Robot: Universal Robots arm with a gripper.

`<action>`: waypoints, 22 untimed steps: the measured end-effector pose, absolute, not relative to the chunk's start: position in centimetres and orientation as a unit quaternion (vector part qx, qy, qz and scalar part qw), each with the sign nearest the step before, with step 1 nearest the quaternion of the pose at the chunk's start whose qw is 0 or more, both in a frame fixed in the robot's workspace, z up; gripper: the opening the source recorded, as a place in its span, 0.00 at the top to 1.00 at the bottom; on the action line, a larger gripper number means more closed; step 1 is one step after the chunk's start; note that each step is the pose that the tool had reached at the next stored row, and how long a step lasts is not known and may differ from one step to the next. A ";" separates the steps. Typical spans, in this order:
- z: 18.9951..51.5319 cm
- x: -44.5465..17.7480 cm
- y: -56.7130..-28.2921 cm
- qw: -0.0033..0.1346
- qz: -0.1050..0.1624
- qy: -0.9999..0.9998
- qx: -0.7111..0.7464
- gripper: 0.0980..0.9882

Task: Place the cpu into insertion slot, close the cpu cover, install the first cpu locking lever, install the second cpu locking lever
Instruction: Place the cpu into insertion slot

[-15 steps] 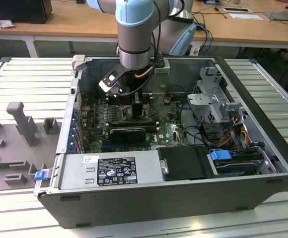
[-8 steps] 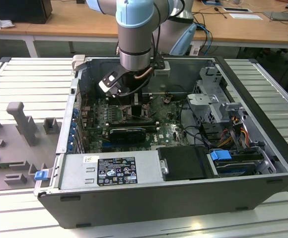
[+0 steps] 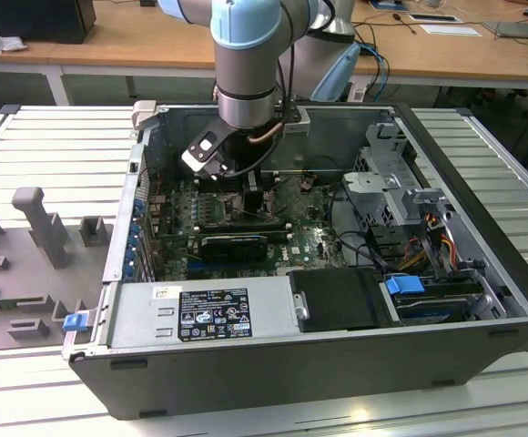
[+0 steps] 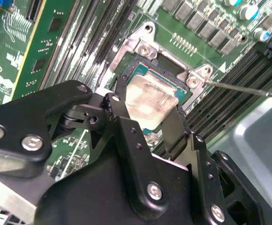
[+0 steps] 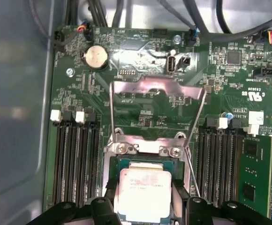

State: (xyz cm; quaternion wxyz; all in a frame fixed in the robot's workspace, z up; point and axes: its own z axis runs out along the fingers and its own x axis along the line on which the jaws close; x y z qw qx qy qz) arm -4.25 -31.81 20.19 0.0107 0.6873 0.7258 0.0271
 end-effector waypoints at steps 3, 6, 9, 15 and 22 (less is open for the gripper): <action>20.1 -4.3 -31.8 0.011 0.027 0.725 0.688 0.51; 20.1 -4.3 -32.0 0.011 0.027 0.724 0.689 0.51; 20.1 -4.2 -32.0 0.011 0.027 0.723 0.690 0.51; 20.0 -4.2 -32.0 0.011 0.027 0.722 0.691 0.51; 19.9 -4.2 -32.0 0.011 0.027 0.722 0.691 0.42</action>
